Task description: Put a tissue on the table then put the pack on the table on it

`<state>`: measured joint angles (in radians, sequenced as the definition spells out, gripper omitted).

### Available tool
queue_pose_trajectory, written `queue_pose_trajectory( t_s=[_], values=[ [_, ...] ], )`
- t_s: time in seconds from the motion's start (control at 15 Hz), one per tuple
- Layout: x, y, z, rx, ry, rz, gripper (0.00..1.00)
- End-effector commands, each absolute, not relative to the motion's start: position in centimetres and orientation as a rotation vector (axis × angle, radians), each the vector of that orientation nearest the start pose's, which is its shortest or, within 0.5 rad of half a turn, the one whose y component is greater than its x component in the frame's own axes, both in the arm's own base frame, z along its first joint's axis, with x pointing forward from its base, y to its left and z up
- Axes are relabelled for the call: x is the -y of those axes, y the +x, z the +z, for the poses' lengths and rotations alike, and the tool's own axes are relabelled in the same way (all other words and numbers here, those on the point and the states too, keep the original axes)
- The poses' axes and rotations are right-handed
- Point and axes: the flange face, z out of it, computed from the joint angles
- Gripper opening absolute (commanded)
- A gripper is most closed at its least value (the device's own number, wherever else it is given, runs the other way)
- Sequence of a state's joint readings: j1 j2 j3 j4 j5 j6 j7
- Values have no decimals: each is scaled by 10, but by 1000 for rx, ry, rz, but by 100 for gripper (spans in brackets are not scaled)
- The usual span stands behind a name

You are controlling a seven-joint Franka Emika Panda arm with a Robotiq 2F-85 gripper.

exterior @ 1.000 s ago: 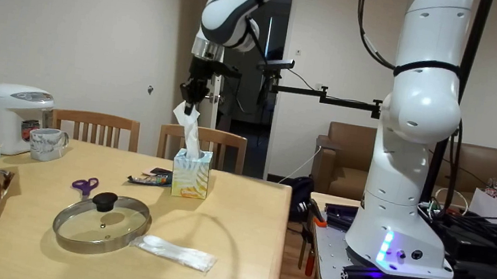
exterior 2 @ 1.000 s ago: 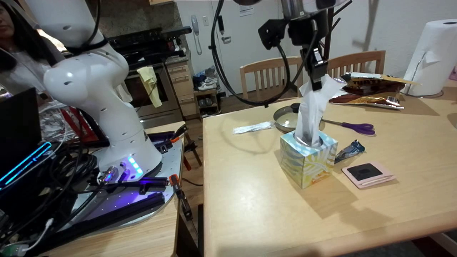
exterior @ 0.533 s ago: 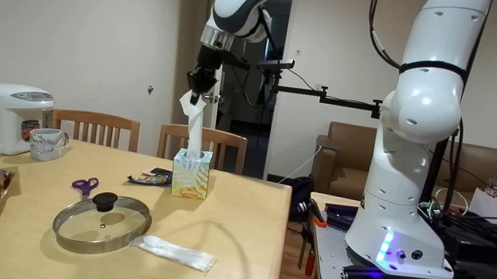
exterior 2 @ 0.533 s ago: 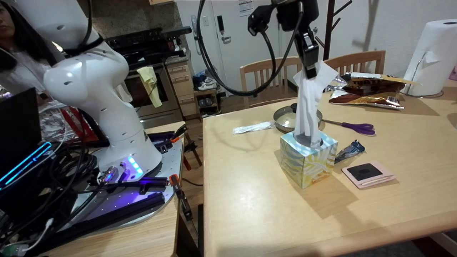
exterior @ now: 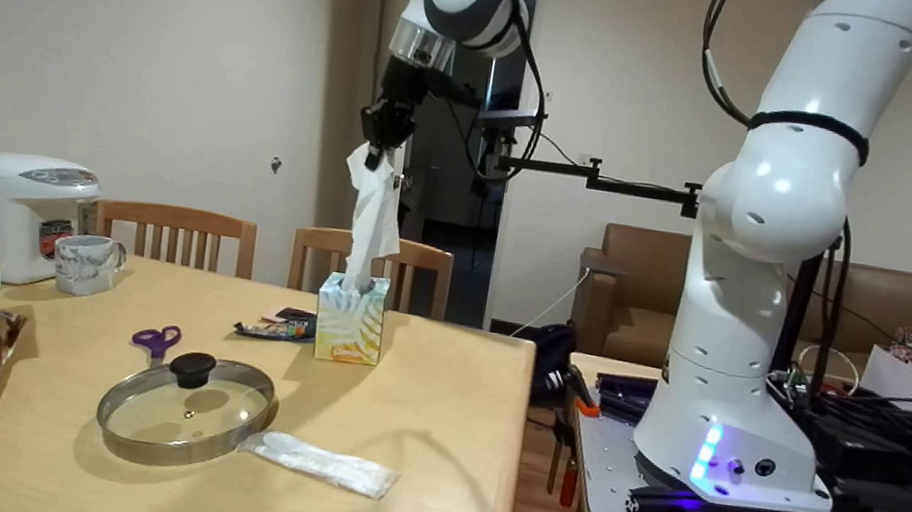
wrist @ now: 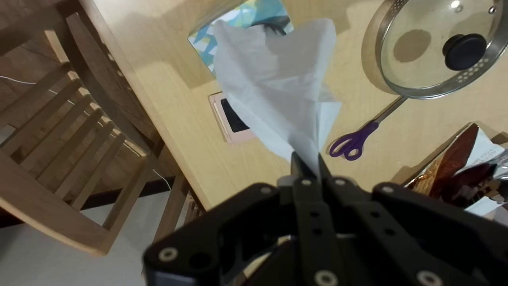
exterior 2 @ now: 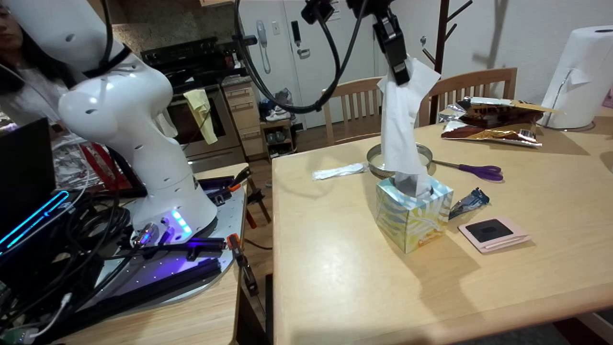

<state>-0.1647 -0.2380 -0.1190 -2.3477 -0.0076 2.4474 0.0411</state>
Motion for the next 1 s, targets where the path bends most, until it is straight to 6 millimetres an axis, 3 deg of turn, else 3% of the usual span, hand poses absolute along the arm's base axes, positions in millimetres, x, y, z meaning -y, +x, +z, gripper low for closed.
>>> queue_pose_trajectory(
  t_s=[0.0, 0.47, 0.73, 0.93],
  values=[
    [119, 454, 471, -520, -3077, -557, 0],
    [61, 433, 466, -404, -3090, -565, 0],
    [26, 432, 436, -279, -3074, -557, 0],
    [14, 438, 404, -242, -3025, -606, 0]
  ],
)
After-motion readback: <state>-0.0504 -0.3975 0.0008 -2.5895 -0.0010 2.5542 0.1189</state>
